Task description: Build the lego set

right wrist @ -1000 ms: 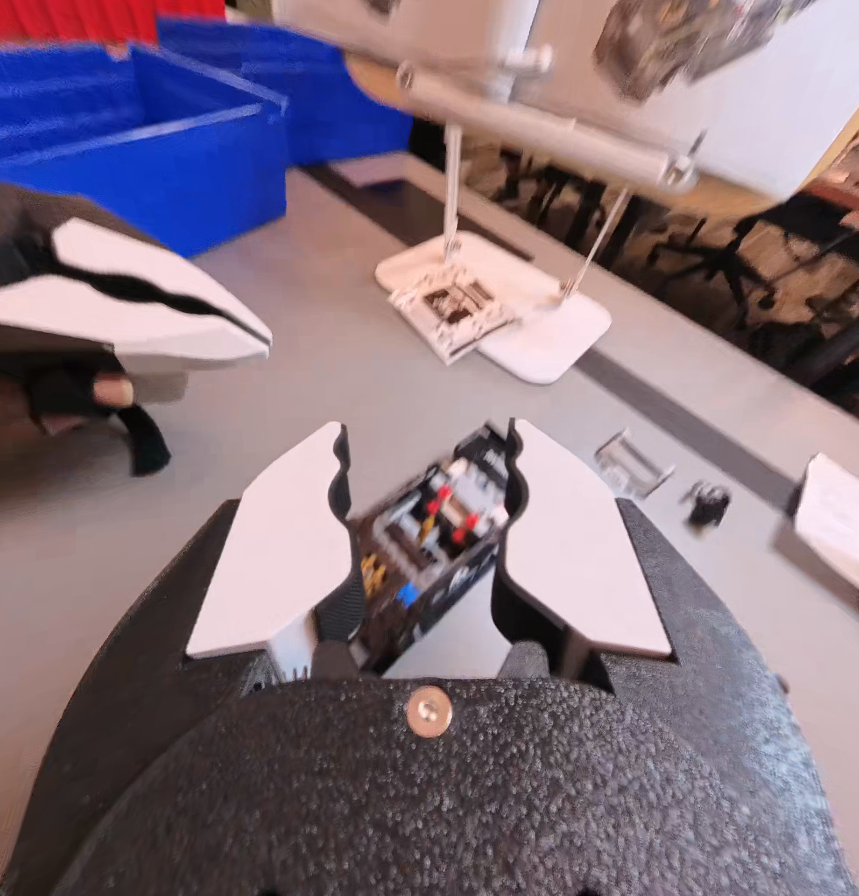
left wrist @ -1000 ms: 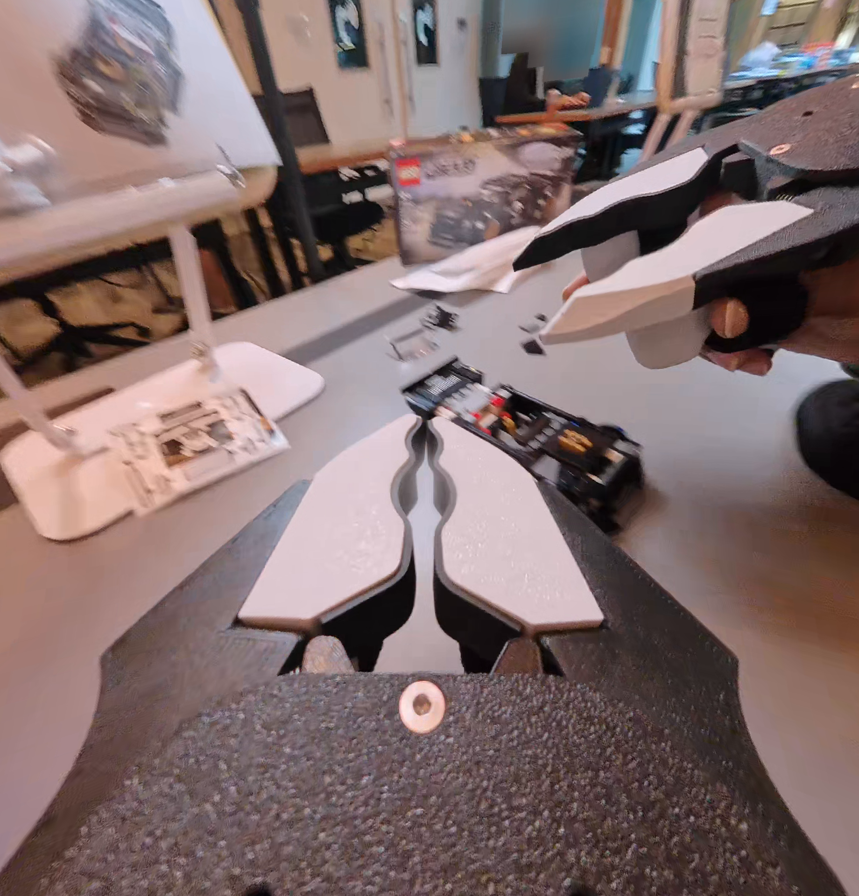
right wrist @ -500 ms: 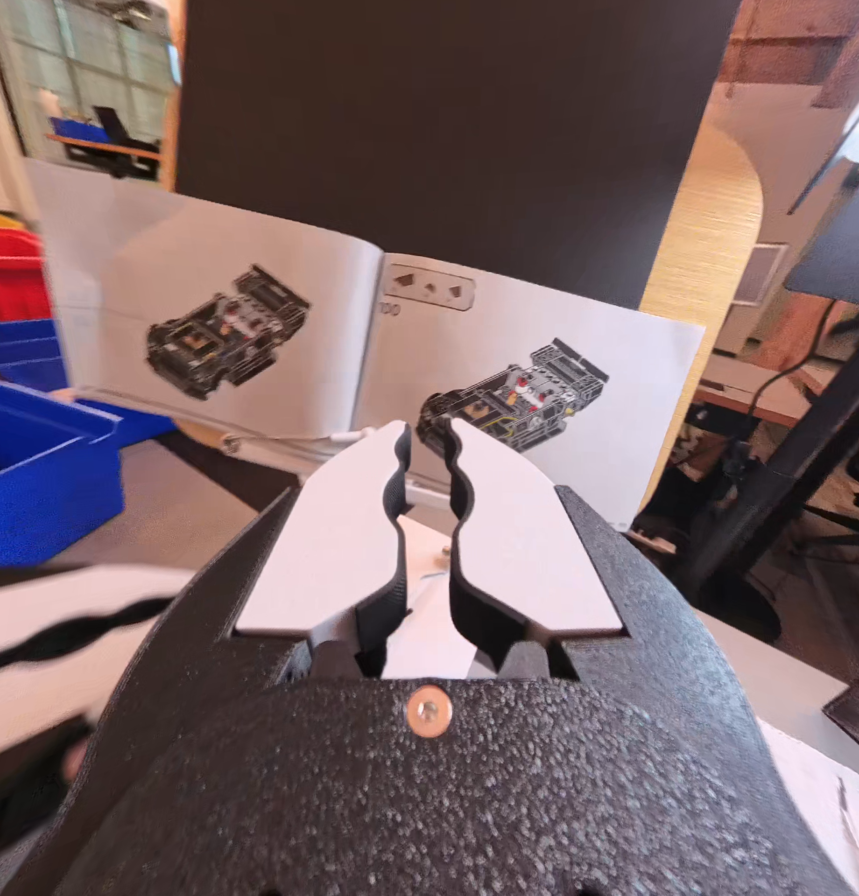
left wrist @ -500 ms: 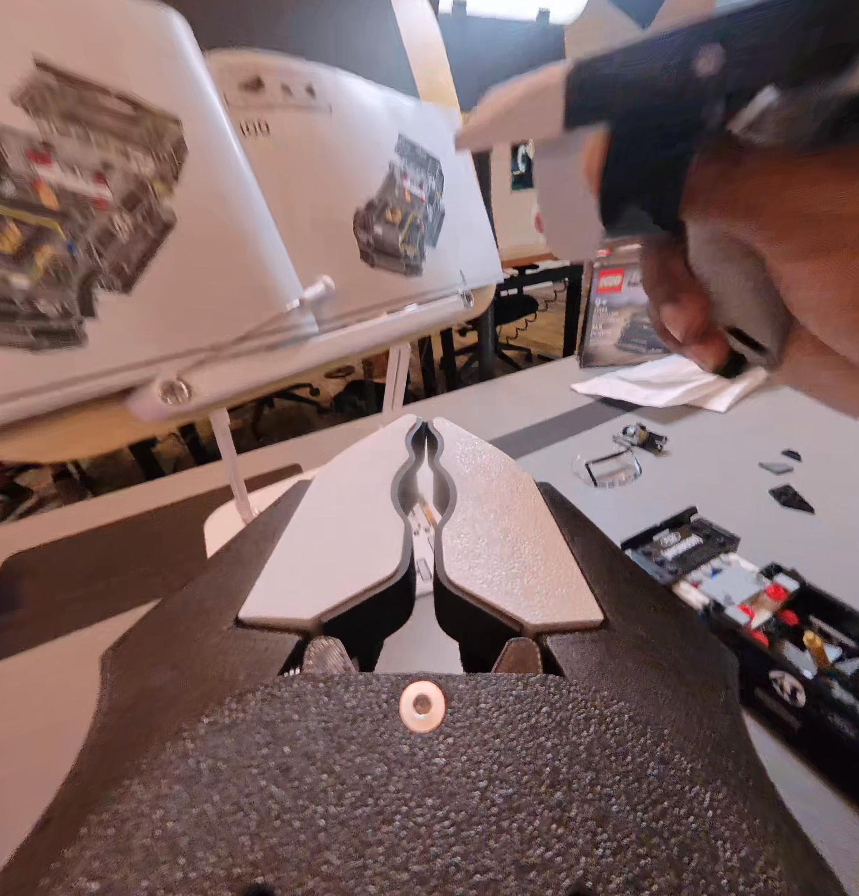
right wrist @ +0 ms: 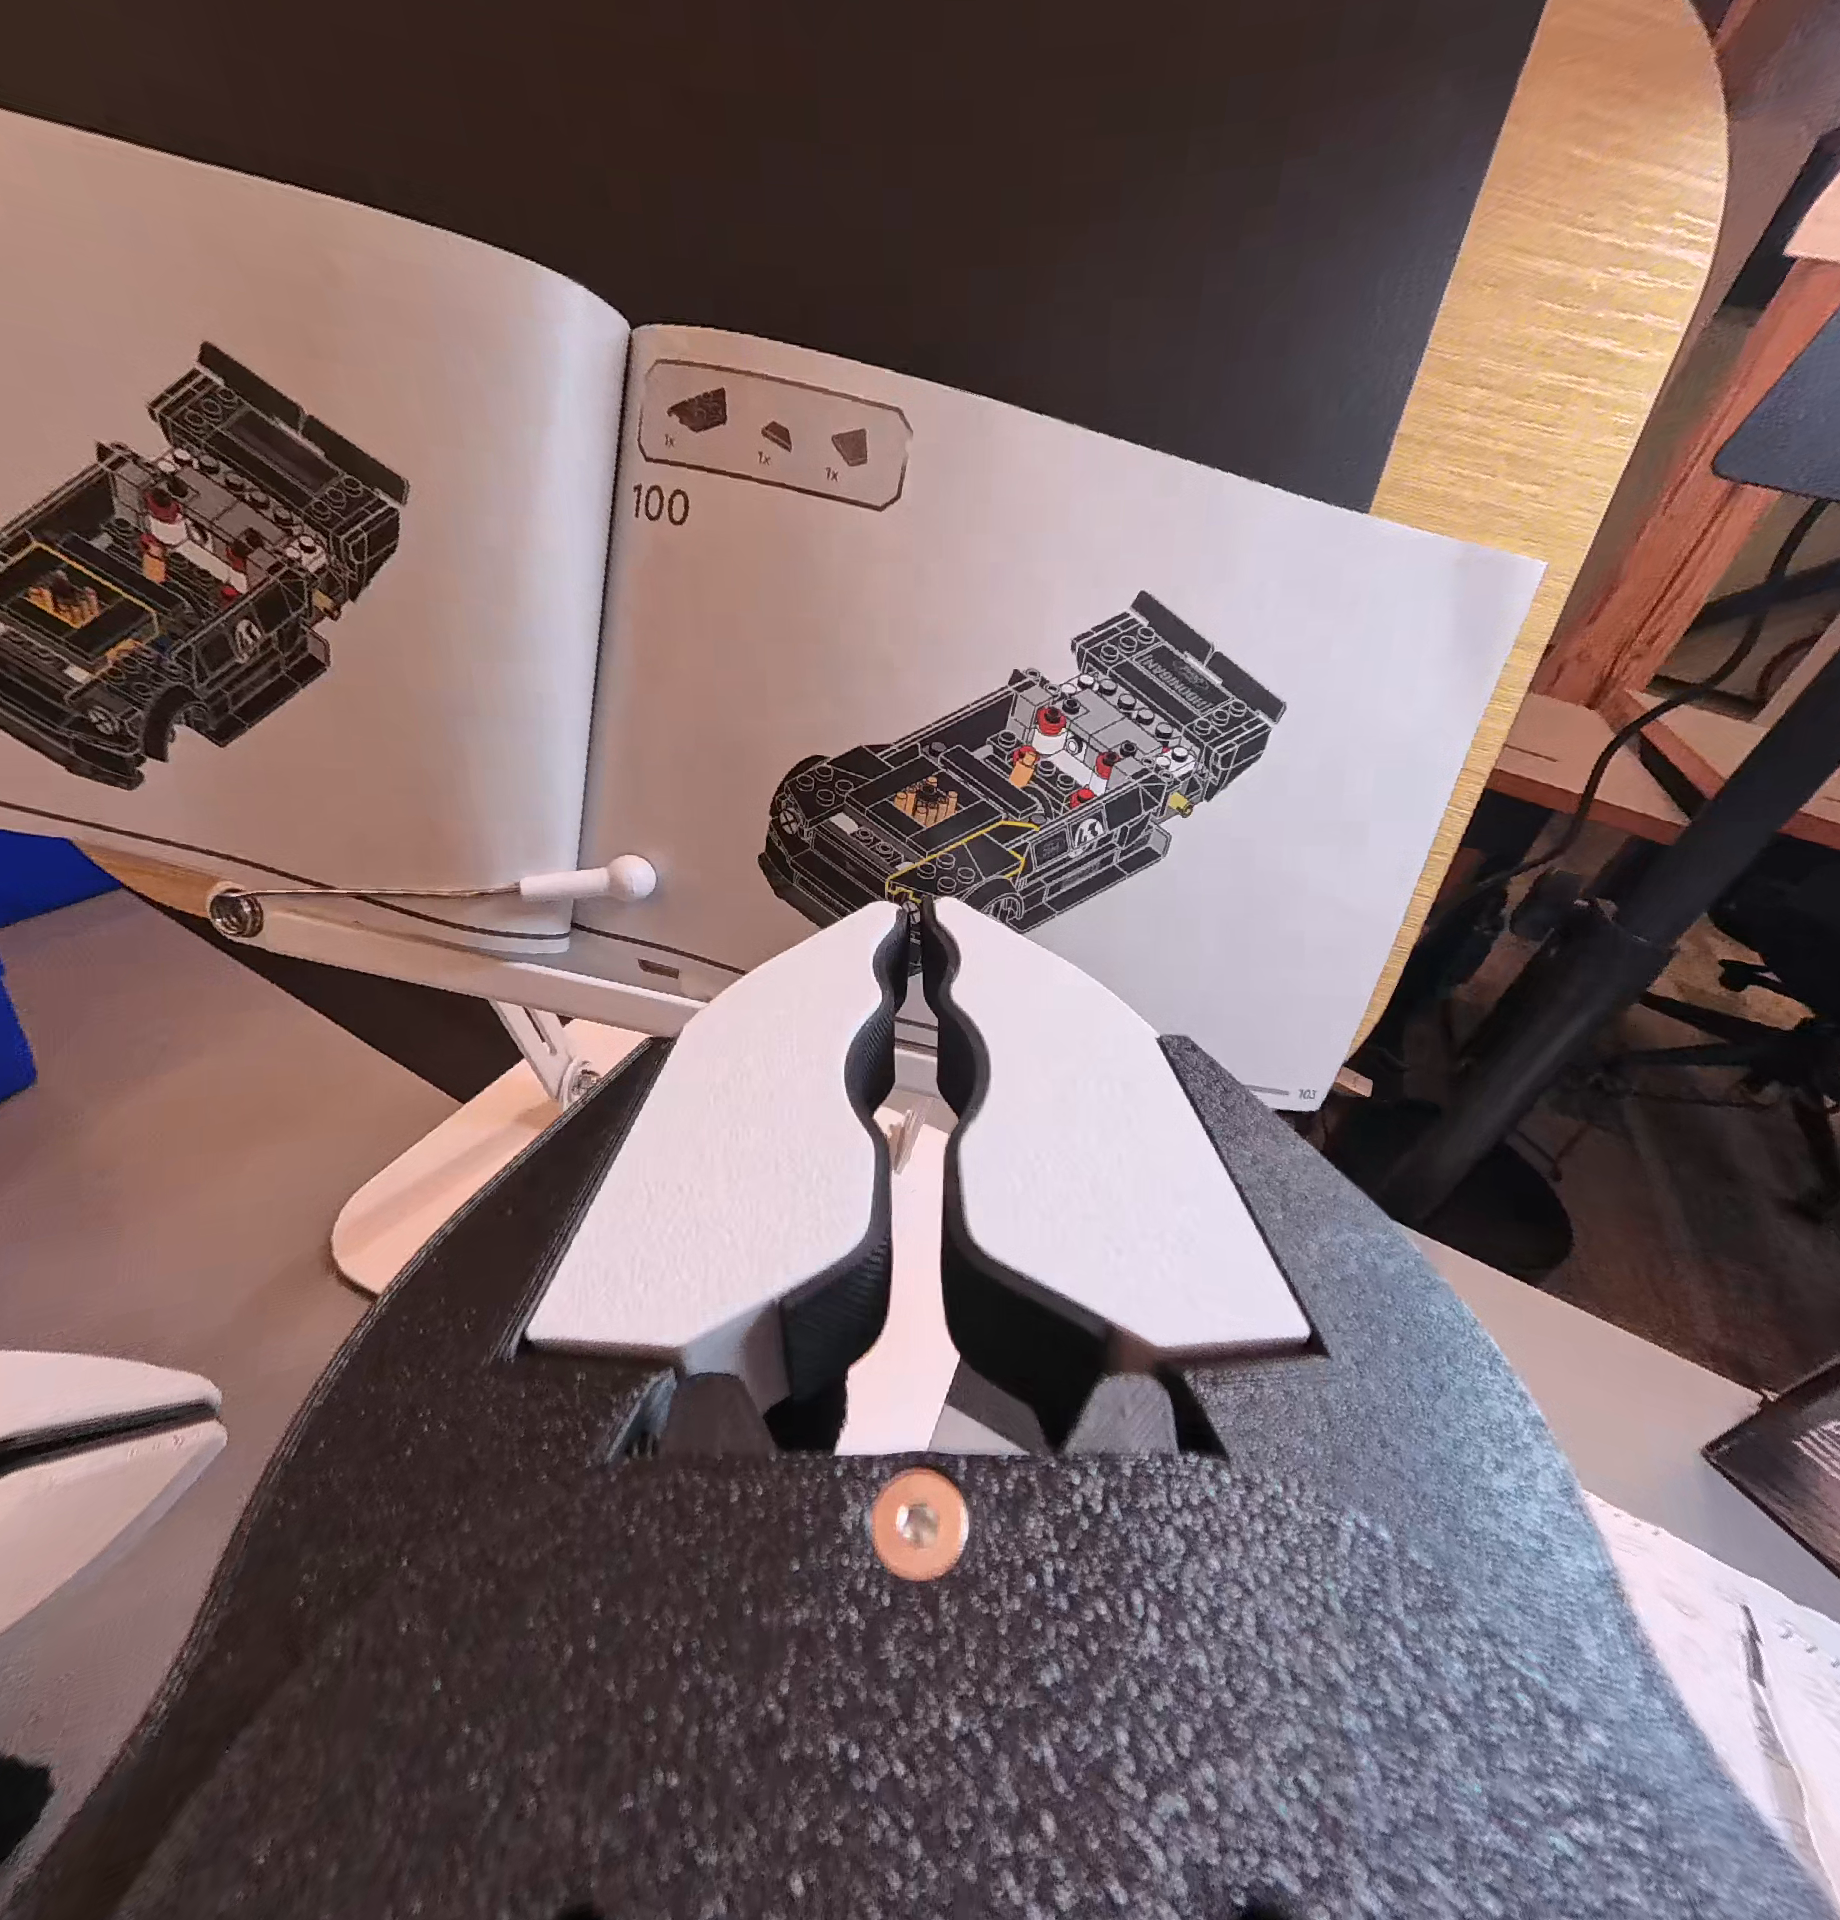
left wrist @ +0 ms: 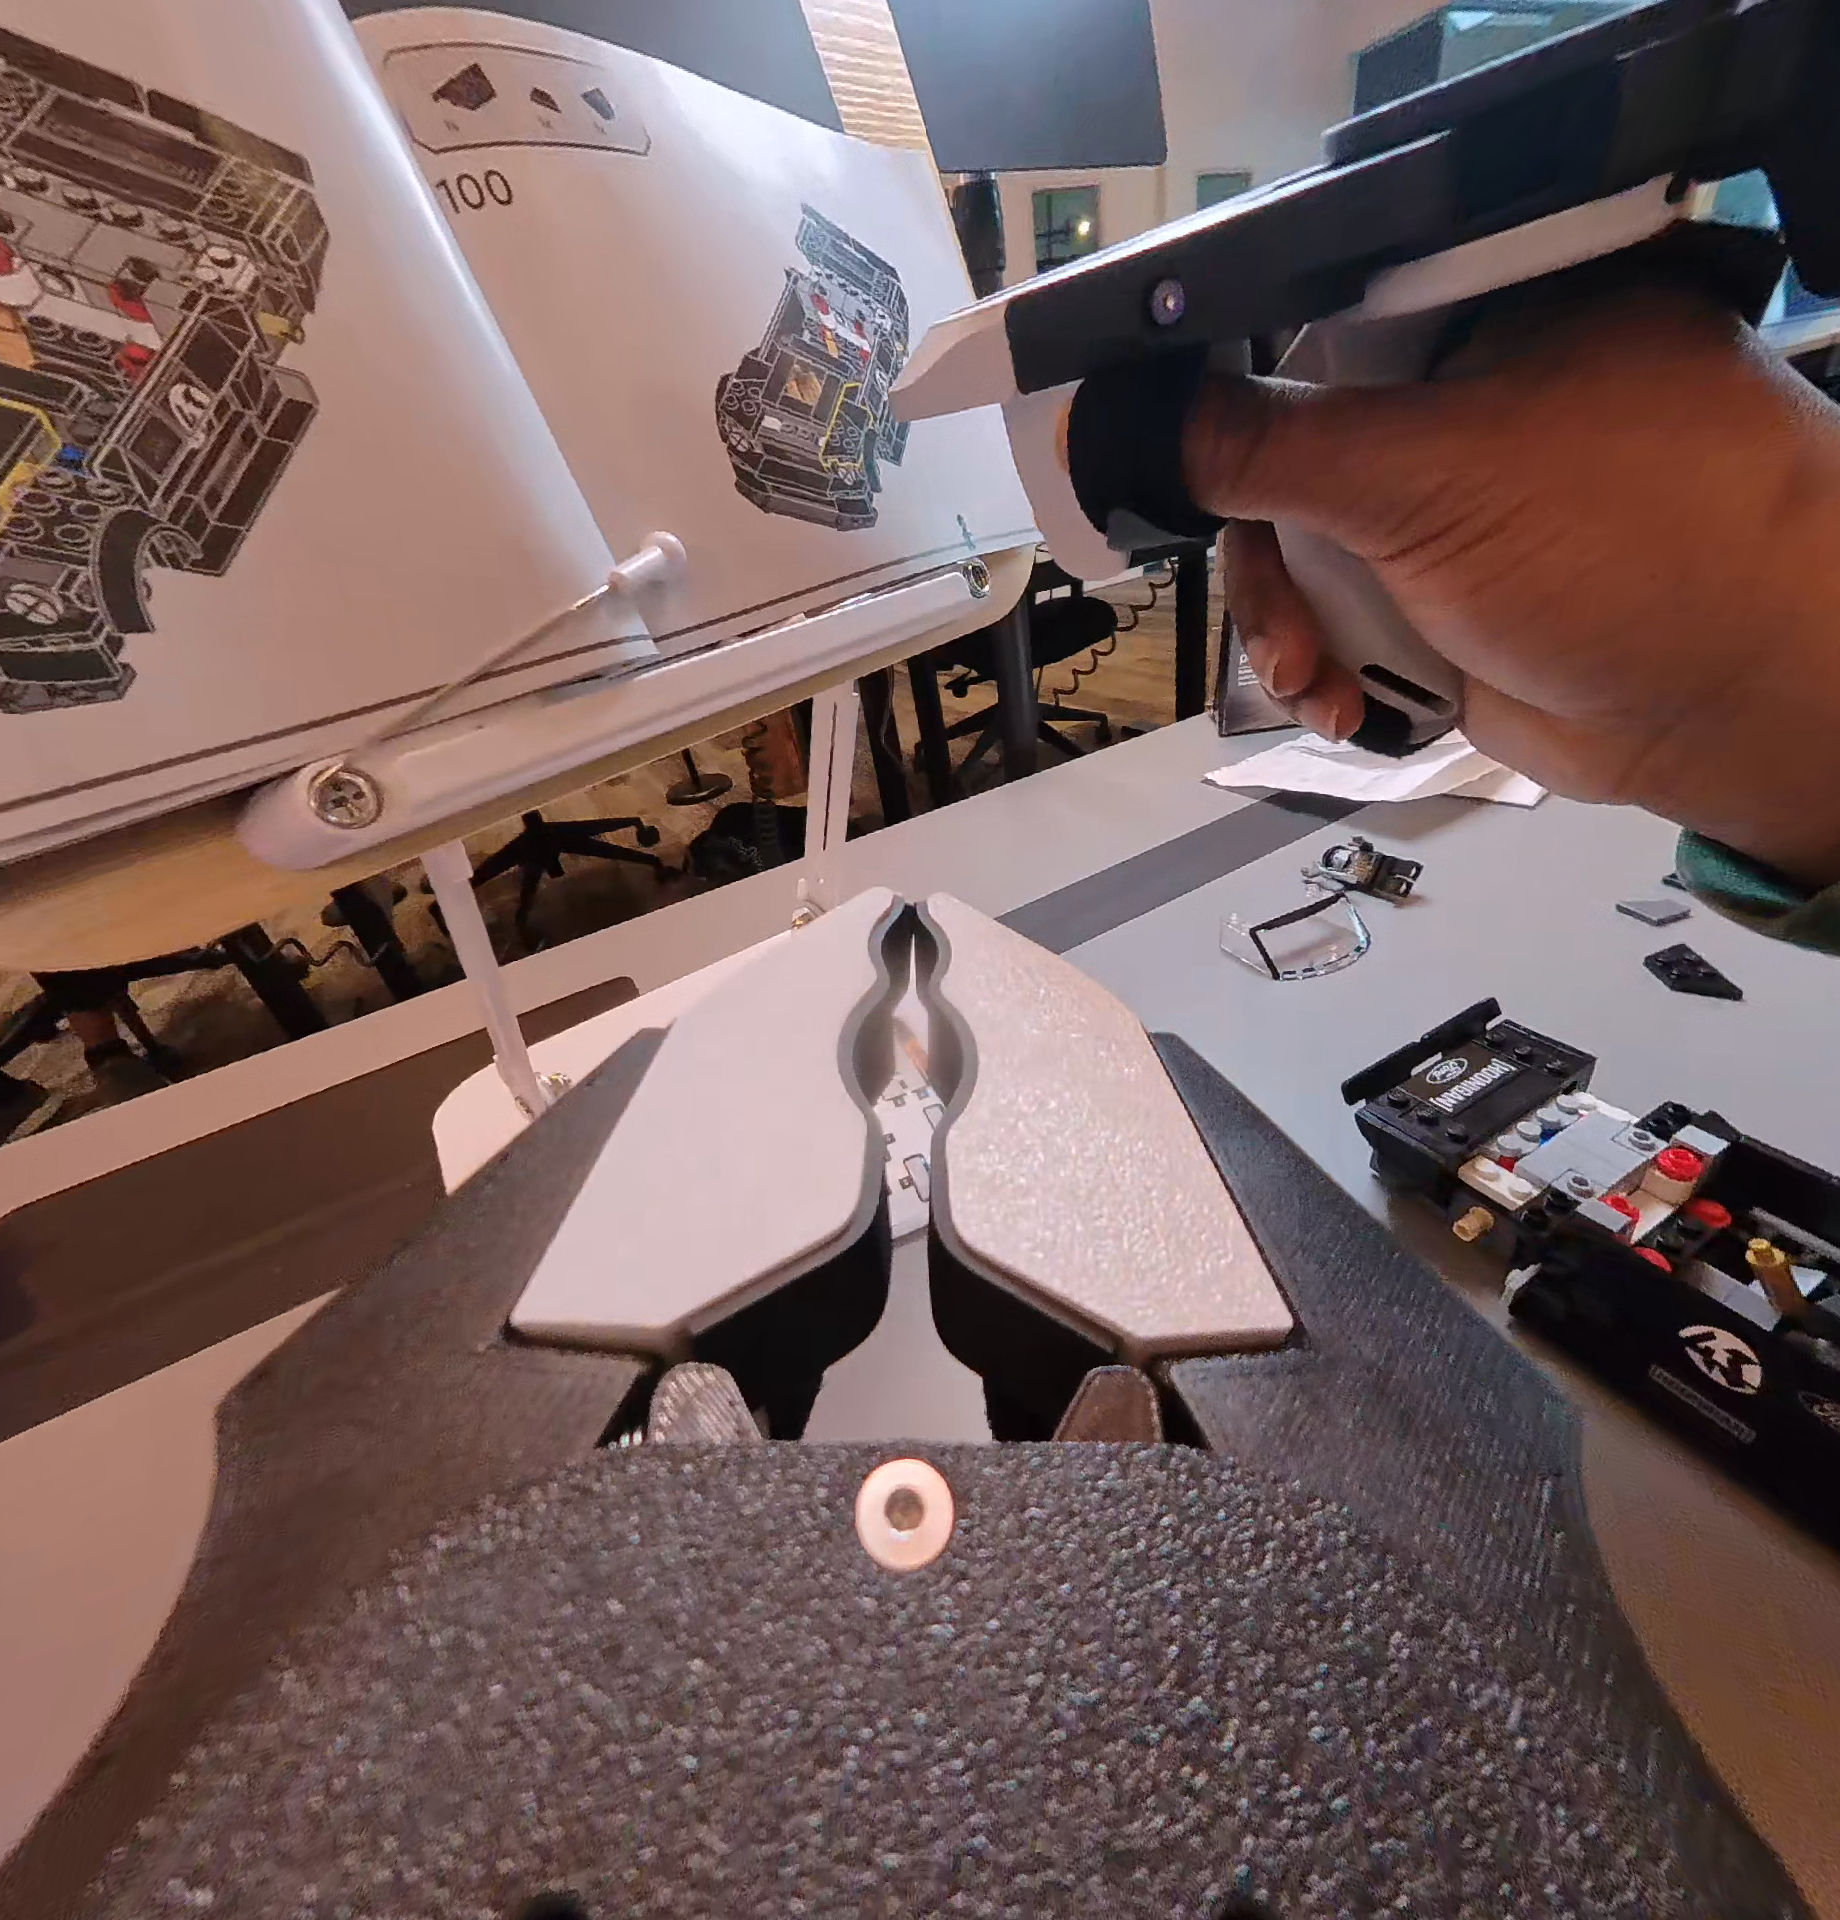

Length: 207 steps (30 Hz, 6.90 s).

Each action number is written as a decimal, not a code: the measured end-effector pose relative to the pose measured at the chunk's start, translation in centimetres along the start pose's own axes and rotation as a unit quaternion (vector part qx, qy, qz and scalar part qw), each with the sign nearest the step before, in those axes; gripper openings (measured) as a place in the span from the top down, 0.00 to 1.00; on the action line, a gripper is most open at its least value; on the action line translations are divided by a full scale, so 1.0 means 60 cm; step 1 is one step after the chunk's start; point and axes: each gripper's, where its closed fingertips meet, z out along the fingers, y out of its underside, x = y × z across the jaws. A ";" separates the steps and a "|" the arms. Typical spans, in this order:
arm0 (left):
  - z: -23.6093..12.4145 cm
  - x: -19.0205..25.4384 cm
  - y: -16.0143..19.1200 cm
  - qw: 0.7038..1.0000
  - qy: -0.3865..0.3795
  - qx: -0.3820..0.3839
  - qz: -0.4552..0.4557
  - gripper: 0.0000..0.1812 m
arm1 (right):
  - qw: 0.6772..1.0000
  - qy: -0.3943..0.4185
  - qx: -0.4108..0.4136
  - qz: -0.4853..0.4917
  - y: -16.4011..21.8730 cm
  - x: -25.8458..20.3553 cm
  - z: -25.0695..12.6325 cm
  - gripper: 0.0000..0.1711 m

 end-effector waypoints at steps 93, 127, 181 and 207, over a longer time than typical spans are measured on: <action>-0.002 0.188 0.081 0.963 0.219 -0.127 0.089 0.90 | 0.885 -0.200 -0.420 -0.017 0.379 0.083 -0.371 0.91; -0.064 0.225 0.144 0.852 0.349 -0.365 -0.140 0.80 | 0.925 -0.241 -0.295 0.018 0.276 -0.041 -0.467 0.91; -0.082 0.219 0.124 0.867 0.357 -0.319 -0.137 0.79 | 0.860 -0.339 -0.369 0.094 0.297 -0.038 -0.423 0.89; -0.079 0.223 0.121 0.876 0.349 -0.309 -0.124 0.79 | 0.880 -0.334 -0.327 0.077 0.295 -0.020 -0.432 0.92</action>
